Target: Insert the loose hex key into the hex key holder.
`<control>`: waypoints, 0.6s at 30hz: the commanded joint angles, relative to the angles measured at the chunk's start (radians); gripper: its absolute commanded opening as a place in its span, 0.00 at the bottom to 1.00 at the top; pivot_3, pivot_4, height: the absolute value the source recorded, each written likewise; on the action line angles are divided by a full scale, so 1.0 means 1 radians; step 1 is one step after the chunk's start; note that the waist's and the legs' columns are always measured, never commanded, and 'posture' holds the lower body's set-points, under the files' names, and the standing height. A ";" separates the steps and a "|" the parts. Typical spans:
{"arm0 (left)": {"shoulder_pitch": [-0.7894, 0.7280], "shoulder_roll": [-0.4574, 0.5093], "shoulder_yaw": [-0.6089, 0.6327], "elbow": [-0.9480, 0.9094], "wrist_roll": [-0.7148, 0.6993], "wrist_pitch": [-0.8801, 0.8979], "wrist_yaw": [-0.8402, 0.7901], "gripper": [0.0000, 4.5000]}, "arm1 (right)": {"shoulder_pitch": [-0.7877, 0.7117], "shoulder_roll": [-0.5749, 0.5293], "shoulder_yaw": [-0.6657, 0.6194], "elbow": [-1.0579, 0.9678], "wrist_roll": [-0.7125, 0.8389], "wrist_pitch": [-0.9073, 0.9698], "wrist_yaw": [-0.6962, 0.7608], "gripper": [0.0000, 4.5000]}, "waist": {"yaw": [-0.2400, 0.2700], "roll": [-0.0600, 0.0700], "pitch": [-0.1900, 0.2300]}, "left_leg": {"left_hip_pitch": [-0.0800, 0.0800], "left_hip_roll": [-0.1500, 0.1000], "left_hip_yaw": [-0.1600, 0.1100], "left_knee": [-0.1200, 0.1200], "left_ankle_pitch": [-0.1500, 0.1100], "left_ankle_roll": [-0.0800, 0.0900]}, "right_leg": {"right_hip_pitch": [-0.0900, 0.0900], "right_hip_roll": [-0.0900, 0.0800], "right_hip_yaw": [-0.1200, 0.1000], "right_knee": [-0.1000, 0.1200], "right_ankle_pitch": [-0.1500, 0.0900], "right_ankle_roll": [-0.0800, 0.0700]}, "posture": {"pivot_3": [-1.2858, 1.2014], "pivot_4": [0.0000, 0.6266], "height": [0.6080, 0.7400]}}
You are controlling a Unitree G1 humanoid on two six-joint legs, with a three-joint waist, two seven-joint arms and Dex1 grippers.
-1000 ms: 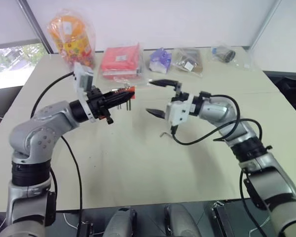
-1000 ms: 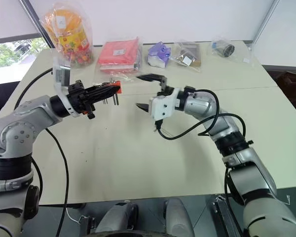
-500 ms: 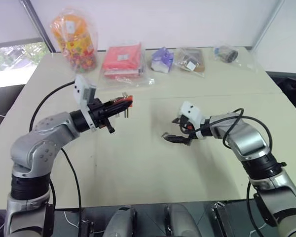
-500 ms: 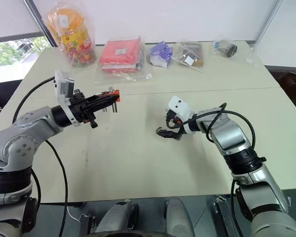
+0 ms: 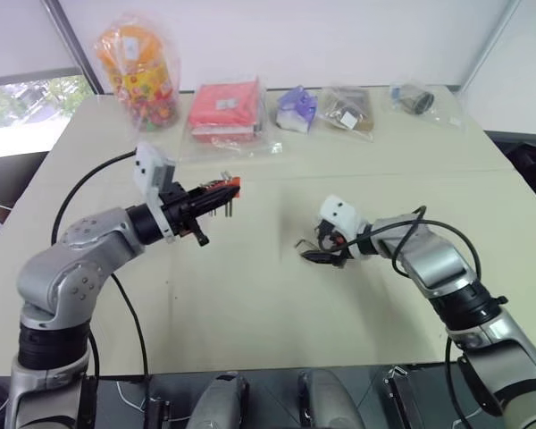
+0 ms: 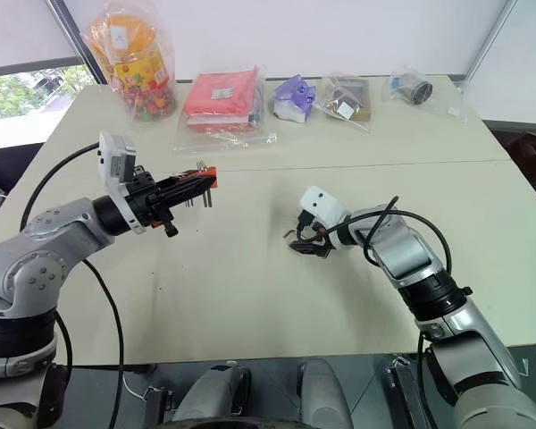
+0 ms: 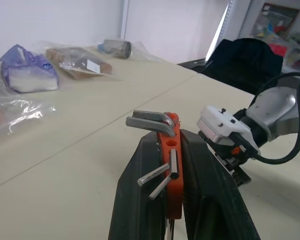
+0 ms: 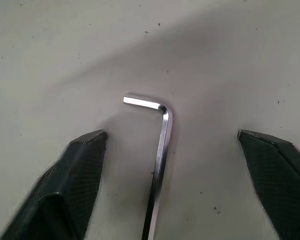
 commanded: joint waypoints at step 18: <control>-0.003 0.002 0.011 -0.023 0.005 -0.027 0.008 0.00 | 0.008 0.176 -0.216 0.042 0.013 -0.352 -0.221 0.00 | -0.003 0.000 0.000 | 0.000 0.000 0.000 0.000 0.000 0.000 | 0.000 0.000 0.000 0.000 0.000 0.000 | 0.52 0.24 1.00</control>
